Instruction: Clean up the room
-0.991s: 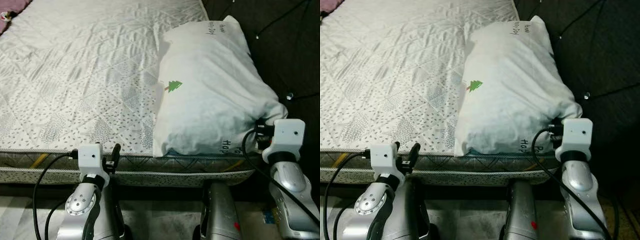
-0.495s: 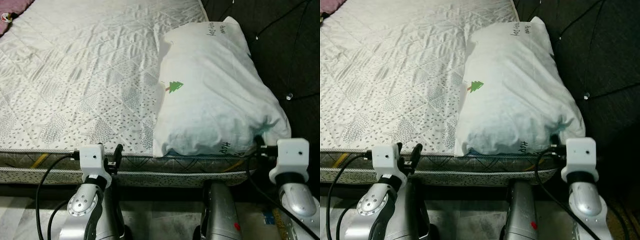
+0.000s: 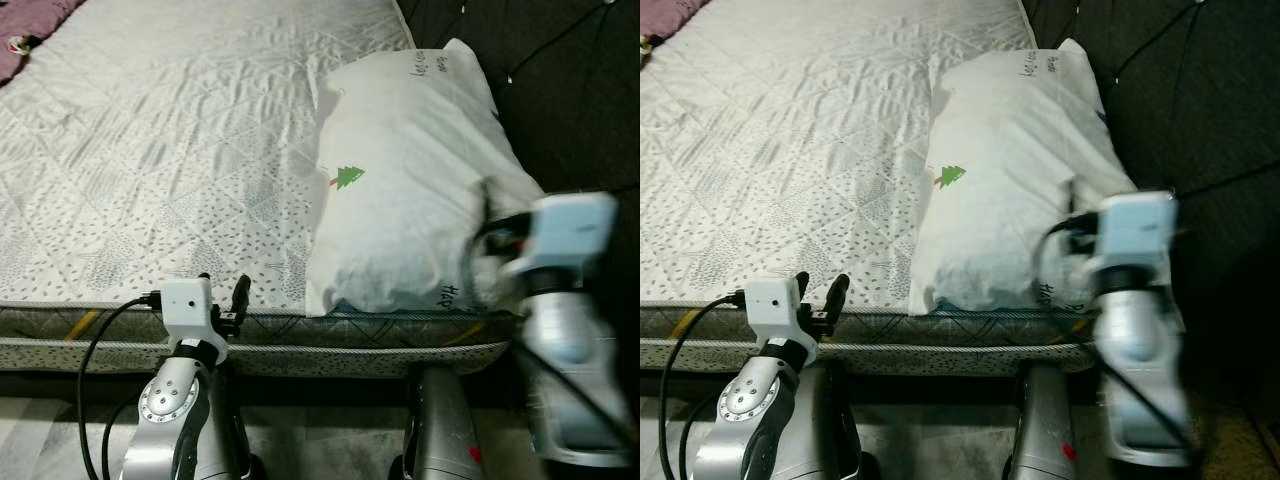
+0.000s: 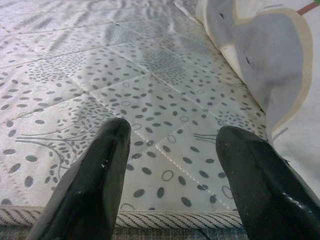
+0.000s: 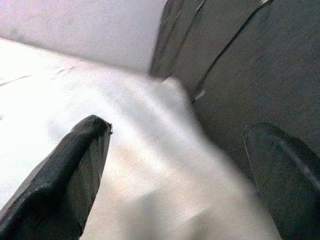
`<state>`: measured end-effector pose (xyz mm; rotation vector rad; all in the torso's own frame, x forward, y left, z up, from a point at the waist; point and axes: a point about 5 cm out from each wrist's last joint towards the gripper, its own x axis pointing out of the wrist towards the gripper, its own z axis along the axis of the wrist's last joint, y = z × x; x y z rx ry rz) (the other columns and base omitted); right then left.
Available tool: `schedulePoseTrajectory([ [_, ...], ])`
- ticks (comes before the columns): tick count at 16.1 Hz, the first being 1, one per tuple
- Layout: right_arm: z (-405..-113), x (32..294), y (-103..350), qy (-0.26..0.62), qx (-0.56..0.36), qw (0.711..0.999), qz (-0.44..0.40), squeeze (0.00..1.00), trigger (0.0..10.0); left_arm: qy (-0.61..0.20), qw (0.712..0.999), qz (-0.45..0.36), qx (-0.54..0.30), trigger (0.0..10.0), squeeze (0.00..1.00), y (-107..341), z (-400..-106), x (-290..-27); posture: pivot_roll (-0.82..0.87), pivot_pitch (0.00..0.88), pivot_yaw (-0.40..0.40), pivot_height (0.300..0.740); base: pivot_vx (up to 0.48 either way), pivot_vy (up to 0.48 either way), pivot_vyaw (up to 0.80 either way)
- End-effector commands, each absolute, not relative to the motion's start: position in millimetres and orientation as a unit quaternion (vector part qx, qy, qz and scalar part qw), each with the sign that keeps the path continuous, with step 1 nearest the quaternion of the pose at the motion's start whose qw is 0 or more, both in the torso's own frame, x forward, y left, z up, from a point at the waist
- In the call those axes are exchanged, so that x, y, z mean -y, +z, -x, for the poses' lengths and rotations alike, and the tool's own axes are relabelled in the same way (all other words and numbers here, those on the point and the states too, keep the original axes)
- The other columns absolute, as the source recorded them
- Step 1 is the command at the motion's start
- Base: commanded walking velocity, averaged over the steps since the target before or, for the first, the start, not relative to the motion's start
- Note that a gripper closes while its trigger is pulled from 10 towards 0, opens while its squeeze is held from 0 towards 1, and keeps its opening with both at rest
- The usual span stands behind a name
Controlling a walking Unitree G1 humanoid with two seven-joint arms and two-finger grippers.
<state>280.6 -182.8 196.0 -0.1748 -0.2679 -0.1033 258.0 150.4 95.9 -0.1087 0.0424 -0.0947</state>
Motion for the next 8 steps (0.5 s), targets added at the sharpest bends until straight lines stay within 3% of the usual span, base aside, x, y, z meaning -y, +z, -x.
schedulePoseTrajectory([
  [1,-283,172,173,-0.025,0.078,0.996,0.034,0.0,10.0,-0.039,0.998,0.05,-0.024,10.0,0.0,94,-257,-155,-0.02,0.059,0.003,0.484,0.0,0.0,0.0],
  [4,-284,144,127,0.031,-0.014,0.999,-0.01,0.0,10.0,-0.033,0.998,0.04,-0.022,10.0,0.0,93,-258,-161,-0.01,0.046,0.002,0.484,0.0,0.0,0.0],
  [8,-296,136,80,0.011,-0.161,0.986,-0.049,0.0,10.0,-0.031,0.999,0.036,-0.022,10.0,0.0,92,-262,-160,0.0,0.034,-0.008,0.484,0.0,0.0,0.0],
])
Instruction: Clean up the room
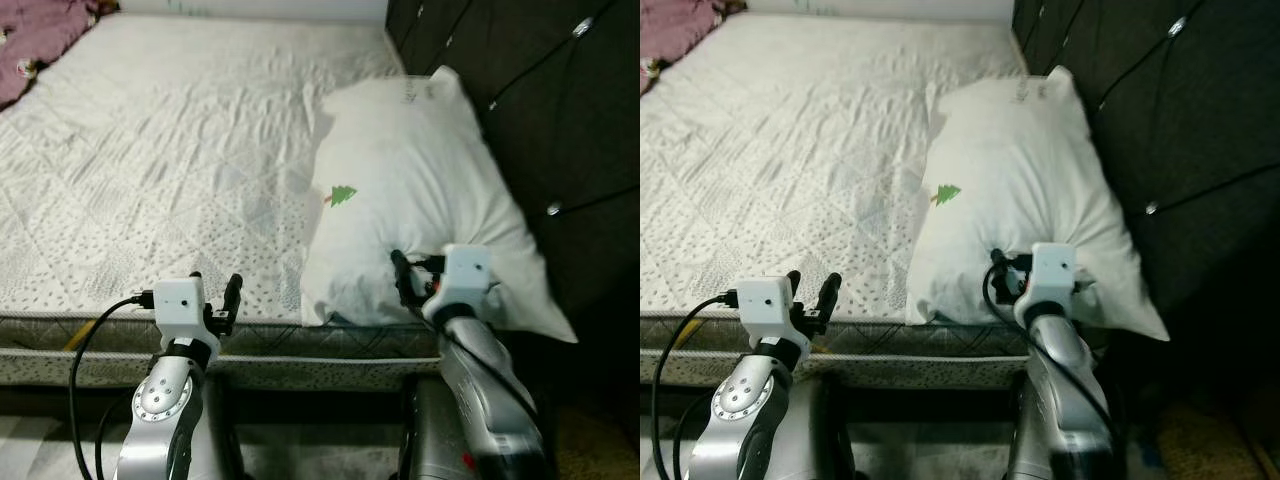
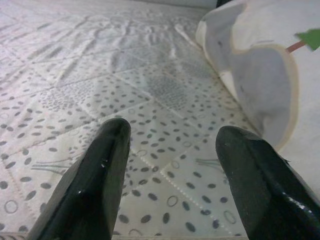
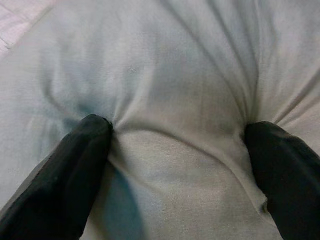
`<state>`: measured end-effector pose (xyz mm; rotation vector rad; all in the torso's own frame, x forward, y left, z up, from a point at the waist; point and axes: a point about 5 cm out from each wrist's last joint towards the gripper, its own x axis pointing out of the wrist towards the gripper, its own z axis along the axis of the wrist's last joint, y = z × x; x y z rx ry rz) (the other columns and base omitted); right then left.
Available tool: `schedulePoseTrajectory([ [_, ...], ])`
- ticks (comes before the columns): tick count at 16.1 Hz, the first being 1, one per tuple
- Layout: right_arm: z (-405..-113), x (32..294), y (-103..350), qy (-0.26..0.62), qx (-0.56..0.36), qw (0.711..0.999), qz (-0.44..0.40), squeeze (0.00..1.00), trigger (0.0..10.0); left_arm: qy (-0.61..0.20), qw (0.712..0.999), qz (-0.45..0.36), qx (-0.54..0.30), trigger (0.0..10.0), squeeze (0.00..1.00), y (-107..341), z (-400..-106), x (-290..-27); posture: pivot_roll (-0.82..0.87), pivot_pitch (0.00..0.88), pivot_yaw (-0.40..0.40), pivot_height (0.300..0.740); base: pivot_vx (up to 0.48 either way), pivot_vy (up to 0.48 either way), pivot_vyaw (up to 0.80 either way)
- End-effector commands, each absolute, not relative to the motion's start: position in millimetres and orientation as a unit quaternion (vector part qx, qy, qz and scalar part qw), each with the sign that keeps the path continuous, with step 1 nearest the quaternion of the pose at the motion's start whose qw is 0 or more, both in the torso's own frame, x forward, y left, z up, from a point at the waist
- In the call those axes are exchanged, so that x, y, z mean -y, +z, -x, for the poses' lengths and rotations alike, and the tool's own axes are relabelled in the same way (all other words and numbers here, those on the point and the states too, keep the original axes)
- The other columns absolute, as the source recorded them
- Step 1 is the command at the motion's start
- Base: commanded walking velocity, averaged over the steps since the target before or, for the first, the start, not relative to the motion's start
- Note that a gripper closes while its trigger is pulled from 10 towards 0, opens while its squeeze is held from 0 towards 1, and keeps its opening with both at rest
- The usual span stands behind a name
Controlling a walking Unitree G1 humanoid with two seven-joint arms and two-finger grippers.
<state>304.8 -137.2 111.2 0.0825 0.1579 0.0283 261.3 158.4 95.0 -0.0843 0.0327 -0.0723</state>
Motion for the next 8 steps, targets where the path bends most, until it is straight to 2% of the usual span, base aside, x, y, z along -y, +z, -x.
schedulePoseTrajectory([
  [1,-301,138,81,0.004,-0.162,0.985,-0.066,0.0,10.0,-0.031,0.999,0.036,-0.021,10.0,0.0,93,-262,-159,0.0,0.034,-0.009,0.484,0.0,0.0,0.0],
  [3,-310,142,98,0.003,-0.112,0.991,-0.069,0.0,10.0,-0.031,0.999,0.035,-0.018,10.0,0.0,93,-263,-159,0.0,0.038,-0.018,0.484,0.0,0.0,0.0],
  [6,-327,139,166,0.024,0.051,0.997,-0.06,0.0,10.0,-0.016,0.999,0.033,-0.006,10.0,0.0,95,-263,-161,0.01,0.025,-0.021,0.484,0.0,0.0,0.0],
  [8,-330,132,185,0.032,0.09,0.993,-0.071,0.0,10.0,-0.01,0.999,0.032,0.007,10.0,0.0,99,-264,-160,0.01,0.019,-0.023,0.484,0.0,0.0,0.0],
])
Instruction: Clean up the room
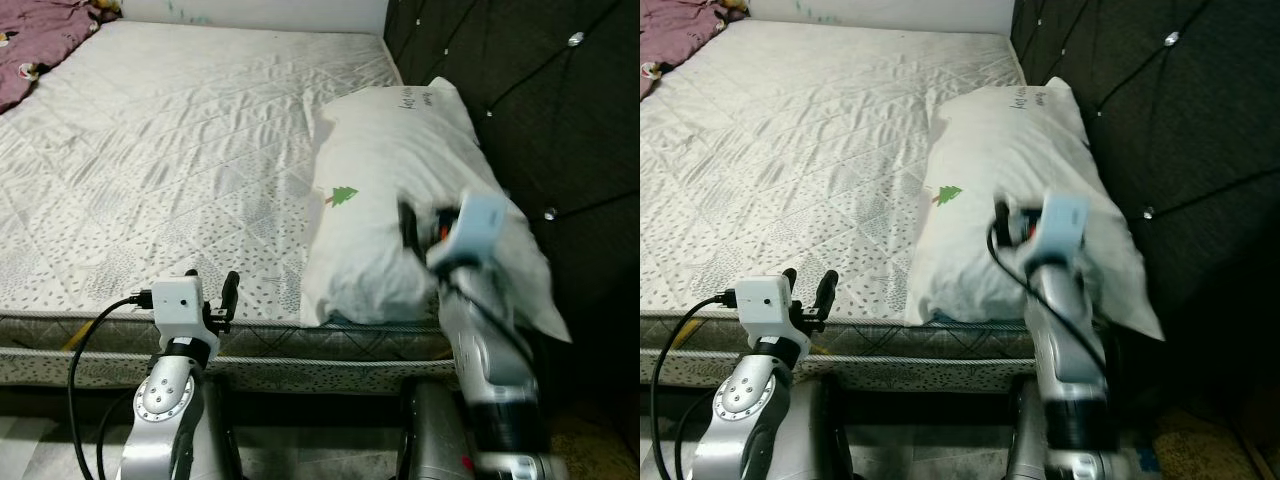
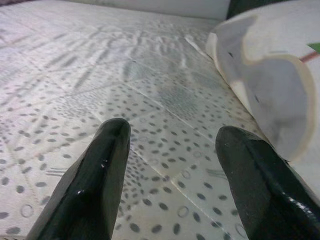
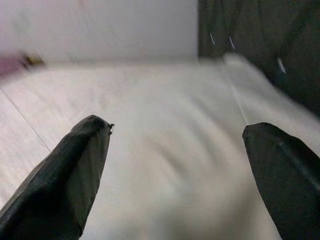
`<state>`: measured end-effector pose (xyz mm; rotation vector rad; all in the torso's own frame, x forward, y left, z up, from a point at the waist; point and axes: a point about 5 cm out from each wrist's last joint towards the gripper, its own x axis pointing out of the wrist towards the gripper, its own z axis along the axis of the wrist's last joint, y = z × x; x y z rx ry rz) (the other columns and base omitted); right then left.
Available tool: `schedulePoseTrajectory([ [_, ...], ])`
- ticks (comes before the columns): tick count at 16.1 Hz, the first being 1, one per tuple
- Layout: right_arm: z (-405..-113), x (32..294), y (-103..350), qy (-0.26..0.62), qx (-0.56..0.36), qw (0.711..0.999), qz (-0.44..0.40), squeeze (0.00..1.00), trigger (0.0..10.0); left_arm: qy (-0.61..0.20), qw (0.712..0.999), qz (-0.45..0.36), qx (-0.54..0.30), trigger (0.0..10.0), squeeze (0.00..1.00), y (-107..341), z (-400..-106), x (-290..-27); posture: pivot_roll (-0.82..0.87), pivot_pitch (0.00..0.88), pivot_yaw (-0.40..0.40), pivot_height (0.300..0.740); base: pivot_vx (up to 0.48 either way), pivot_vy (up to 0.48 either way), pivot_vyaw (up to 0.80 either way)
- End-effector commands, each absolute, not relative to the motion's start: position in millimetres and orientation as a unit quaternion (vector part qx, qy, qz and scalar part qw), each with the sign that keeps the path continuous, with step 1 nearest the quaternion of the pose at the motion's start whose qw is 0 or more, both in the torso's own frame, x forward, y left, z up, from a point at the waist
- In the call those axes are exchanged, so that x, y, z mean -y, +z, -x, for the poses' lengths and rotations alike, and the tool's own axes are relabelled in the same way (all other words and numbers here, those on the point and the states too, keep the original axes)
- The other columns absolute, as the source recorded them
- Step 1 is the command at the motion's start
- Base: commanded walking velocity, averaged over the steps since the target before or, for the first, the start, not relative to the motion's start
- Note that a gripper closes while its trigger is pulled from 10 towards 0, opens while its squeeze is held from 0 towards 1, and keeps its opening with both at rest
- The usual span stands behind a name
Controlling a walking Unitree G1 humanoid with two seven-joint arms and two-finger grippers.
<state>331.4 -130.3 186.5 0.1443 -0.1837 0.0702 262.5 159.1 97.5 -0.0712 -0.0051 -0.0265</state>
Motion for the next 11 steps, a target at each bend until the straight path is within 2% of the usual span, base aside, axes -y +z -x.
schedulePoseTrajectory([
  [1,-328,128,189,0.042,0.102,0.99,-0.084,0.0,10.0,-0.004,0.999,0.032,0.012,10.0,0.0,100,-264,-161,0.01,0.013,-0.02,0.484,0.0,0.0,0.0],
  [5,-324,125,185,0.042,0.109,0.989,-0.089,0.0,10.0,0.003,0.999,0.031,0.013,10.0,0.0,100,-264,-163,0.01,0.021,-0.011,0.494,0.0,0.0,0.0],
  [11,-327,113,165,0.045,0.089,0.99,-0.099,0.0,10.0,0.006,0.999,0.043,-0.004,10.0,0.0,87,-256,-153,0.04,0.02,-0.012,0.554,0.0,0.0,0.0],
])
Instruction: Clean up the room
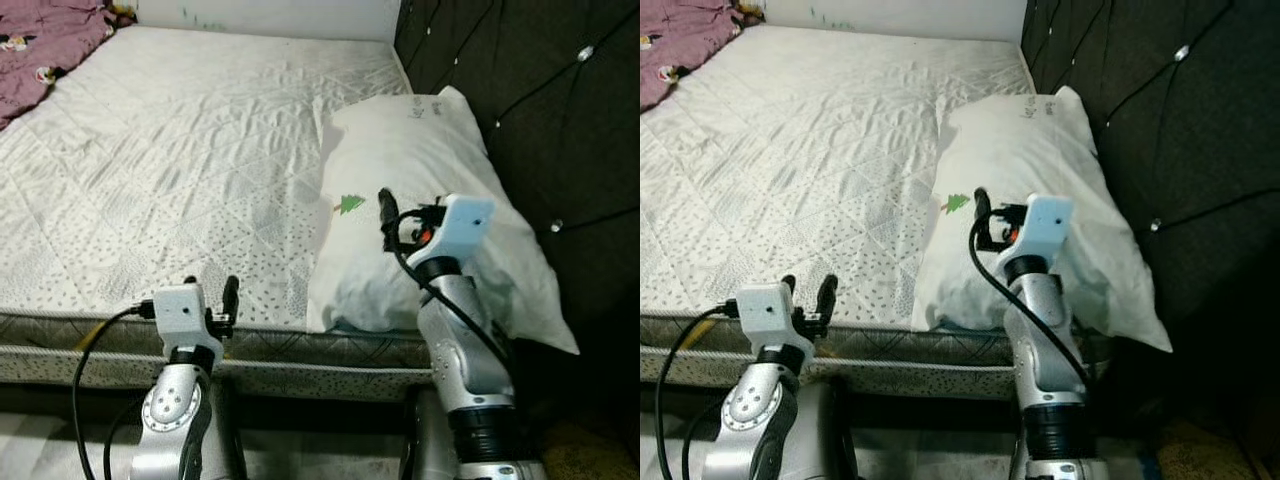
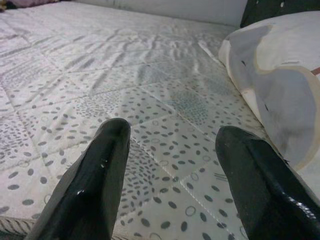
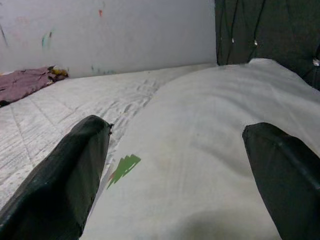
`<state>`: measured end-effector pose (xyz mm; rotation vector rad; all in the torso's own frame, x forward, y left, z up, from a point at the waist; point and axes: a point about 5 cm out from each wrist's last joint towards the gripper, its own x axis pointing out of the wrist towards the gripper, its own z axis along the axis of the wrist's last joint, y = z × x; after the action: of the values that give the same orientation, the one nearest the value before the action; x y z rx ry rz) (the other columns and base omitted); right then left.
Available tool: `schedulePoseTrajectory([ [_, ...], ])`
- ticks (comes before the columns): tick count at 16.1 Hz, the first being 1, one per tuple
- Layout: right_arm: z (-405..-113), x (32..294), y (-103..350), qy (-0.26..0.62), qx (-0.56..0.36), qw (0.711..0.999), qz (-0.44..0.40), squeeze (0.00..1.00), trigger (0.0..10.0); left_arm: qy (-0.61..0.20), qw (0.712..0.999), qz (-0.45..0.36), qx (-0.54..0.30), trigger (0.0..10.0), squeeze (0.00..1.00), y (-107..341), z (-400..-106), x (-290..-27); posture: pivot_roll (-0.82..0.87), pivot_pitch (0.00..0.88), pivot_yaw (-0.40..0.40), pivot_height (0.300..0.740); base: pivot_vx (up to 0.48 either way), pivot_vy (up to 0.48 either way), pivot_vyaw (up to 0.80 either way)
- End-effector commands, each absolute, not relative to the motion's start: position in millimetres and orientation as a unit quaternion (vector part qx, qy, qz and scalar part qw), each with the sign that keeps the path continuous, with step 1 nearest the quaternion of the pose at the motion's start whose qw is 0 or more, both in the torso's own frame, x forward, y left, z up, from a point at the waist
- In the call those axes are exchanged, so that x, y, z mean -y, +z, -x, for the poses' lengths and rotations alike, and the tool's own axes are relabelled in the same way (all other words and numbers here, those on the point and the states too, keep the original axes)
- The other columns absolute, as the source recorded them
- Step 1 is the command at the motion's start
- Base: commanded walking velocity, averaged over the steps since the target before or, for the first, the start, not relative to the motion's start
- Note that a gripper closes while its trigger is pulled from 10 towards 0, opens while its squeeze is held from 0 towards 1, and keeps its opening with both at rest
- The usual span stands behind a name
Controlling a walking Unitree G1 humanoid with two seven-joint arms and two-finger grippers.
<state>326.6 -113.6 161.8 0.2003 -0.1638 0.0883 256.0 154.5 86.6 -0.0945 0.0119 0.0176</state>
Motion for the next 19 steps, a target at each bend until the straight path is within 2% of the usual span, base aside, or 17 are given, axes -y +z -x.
schedulePoseTrajectory([
  [1,-327,112,164,0.041,0.091,0.99,-0.098,0.0,10.0,0.005,0.999,0.043,-0.005,10.0,0.0,86,-256,-154,0.03,0.018,-0.01,0.564,0.0,0.0,0.0],
  [6,-324,121,156,0.036,0.083,0.993,-0.081,0.0,10.0,0.004,0.999,0.038,0.01,10.0,0.0,94,-264,-154,0.02,0.025,-0.02,0.619,0.0,0.0,0.0],
  [13,-319,123,151,0.033,0.072,0.994,-0.071,0.0,10.0,0.009,0.999,0.045,0.0,10.0,0.0,88,-257,-151,0.01,0.054,-0.031,0.703,0.0,0.0,0.0],
  [17,-316,131,147,0.019,0.064,0.996,-0.059,0.0,10.0,0.033,0.999,0.032,-0.013,10.0,0.0,86,-256,-155,0.01,0.062,-0.031,0.74,0.0,0.0,0.0],
  [19,-309,137,137,0.01,0.049,0.998,-0.048,0.0,10.0,0.048,0.999,0.012,-0.013,10.0,0.0,89,-256,-158,0.02,0.063,-0.031,0.74,0.0,0.0,0.0],
])
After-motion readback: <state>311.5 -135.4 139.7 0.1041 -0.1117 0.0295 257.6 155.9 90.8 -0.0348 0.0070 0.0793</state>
